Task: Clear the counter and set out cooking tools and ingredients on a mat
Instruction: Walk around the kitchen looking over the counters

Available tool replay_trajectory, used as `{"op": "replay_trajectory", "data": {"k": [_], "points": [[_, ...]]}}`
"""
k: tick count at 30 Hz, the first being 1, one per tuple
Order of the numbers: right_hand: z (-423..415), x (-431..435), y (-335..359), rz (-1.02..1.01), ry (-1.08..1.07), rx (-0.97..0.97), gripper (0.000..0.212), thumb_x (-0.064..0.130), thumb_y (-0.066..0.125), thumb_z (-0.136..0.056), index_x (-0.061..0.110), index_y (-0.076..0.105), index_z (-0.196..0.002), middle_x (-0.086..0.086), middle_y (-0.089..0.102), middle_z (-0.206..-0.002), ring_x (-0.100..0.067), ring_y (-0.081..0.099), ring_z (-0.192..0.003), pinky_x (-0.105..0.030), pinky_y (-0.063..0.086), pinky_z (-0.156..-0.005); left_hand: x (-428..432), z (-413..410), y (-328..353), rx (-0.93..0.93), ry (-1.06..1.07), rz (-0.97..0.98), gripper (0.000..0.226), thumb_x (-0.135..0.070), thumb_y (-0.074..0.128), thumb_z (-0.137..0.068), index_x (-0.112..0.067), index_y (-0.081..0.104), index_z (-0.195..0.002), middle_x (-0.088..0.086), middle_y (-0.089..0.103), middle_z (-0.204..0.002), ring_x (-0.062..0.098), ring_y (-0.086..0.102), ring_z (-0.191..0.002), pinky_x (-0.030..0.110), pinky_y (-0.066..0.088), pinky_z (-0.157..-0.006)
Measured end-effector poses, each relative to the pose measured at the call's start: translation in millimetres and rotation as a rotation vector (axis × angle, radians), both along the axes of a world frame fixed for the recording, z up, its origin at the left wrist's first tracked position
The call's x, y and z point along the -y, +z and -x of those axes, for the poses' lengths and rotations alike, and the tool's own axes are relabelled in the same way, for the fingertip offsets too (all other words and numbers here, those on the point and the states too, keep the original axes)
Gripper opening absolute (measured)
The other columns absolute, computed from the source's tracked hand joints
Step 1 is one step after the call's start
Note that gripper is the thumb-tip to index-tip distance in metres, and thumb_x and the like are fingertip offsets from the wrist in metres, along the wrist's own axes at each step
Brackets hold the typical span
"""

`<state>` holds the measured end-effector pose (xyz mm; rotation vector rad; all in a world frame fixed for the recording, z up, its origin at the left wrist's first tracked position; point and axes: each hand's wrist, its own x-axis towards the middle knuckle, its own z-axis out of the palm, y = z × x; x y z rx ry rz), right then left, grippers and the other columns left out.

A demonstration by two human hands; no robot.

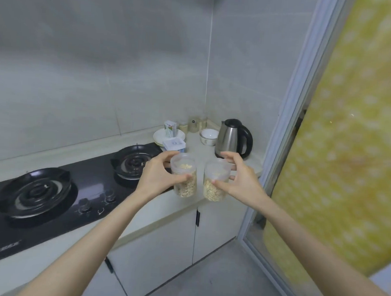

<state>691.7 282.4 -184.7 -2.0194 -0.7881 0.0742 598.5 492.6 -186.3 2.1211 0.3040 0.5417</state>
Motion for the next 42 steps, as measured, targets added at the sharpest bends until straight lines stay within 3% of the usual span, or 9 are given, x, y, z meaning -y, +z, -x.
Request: {"op": "replay_trajectory", "data": {"k": [4, 9, 15, 22, 26, 30, 34, 38, 42], "points": [[-67, -25, -20, 0.039, -0.019, -0.029, 0.081, 0.031, 0.080, -0.068, 0.030, 0.036, -0.135, 0.007, 0.051, -0.124, -0.009, 0.050, -0.116, -0.036, 0.049, -0.097, -27, -63, -21, -0.033, 0.008, 0.018, 0.065, -0.036, 0.088, -0.055, -0.031, 0.062, -0.113, -0.020, 0.066, -0.105, -0.003, 0.061, -0.096, 0.022, 0.049, -0.088], [-151, -64, -38, 0.125, -0.050, -0.058, 0.081, 0.026, 0.081, -0.067, 0.026, 0.038, -0.136, 0.009, 0.051, -0.119, -0.008, 0.051, -0.107, -0.028, 0.051, -0.087, -65, -151, -46, -0.081, 0.007, 0.038, 0.064, -0.027, 0.088, -0.057, -0.026, 0.061, -0.115, -0.015, 0.065, -0.104, 0.005, 0.062, -0.097, 0.020, 0.047, -0.087], [-246, -113, -49, 0.247, -0.063, -0.021, 0.083, 0.025, 0.081, -0.065, 0.024, 0.038, -0.136, 0.005, 0.049, -0.122, -0.014, 0.051, -0.110, -0.025, 0.044, -0.088, -108, -243, -67, -0.177, -0.017, 0.095, 0.056, -0.024, 0.086, -0.059, -0.029, 0.060, -0.108, -0.016, 0.063, -0.103, -0.002, 0.059, -0.091, 0.006, 0.042, -0.069], [-344, -168, -35, 0.250, -0.082, 0.008, 0.079, 0.026, 0.080, -0.066, 0.024, 0.041, -0.135, 0.004, 0.048, -0.122, -0.012, 0.046, -0.107, -0.022, 0.036, -0.085, -146, -328, -79, -0.196, 0.040, 0.167, 0.059, -0.022, 0.086, -0.060, -0.022, 0.057, -0.111, -0.008, 0.064, -0.109, 0.010, 0.059, -0.097, 0.017, 0.047, -0.078], [-401, -211, -31, 0.269, -0.060, 0.000, 0.075, 0.027, 0.078, -0.071, 0.020, 0.043, -0.136, 0.000, 0.046, -0.125, -0.015, 0.046, -0.109, -0.024, 0.036, -0.083, -162, -369, -83, -0.198, 0.111, 0.180, 0.056, -0.019, 0.085, -0.061, -0.022, 0.056, -0.109, -0.009, 0.062, -0.107, 0.010, 0.059, -0.095, 0.012, 0.043, -0.071], [-448, -255, -41, 0.263, -0.020, -0.027, 0.069, 0.025, 0.079, -0.068, 0.020, 0.050, -0.129, 0.001, 0.052, -0.120, -0.017, 0.051, -0.113, -0.025, 0.038, -0.086, -176, -403, -92, -0.213, 0.161, 0.185, 0.055, -0.014, 0.084, -0.060, -0.026, 0.054, -0.104, -0.008, 0.061, -0.106, 0.013, 0.059, -0.096, 0.027, 0.050, -0.079], [-487, -292, -57, 0.305, 0.033, -0.115, 0.059, 0.012, 0.076, -0.070, 0.011, 0.050, -0.123, 0.000, 0.051, -0.112, -0.017, 0.051, -0.107, -0.023, 0.035, -0.074, -189, -437, -109, -0.262, 0.244, 0.221, 0.055, -0.014, 0.084, -0.058, -0.027, 0.053, -0.101, -0.008, 0.060, -0.107, 0.015, 0.061, -0.096, 0.033, 0.052, -0.084], [-522, -325, -85, 0.331, 0.053, -0.214, 0.065, 0.005, 0.075, -0.070, 0.009, 0.046, -0.129, -0.007, 0.048, -0.128, -0.021, 0.047, -0.118, -0.026, 0.040, -0.087, -200, -462, -128, -0.342, 0.301, 0.244, 0.056, -0.017, 0.084, -0.057, -0.025, 0.054, -0.104, -0.008, 0.060, -0.109, 0.017, 0.061, -0.098, 0.034, 0.051, -0.086], [-547, -350, -112, 0.385, 0.039, -0.266, 0.067, 0.006, 0.076, -0.070, 0.009, 0.046, -0.130, -0.007, 0.046, -0.132, -0.022, 0.046, -0.121, -0.028, 0.040, -0.094, -203, -480, -151, -0.394, 0.345, 0.263, 0.065, -0.018, 0.086, -0.056, -0.018, 0.054, -0.112, -0.002, 0.060, -0.112, 0.018, 0.060, -0.098, 0.033, 0.051, -0.087]]}}
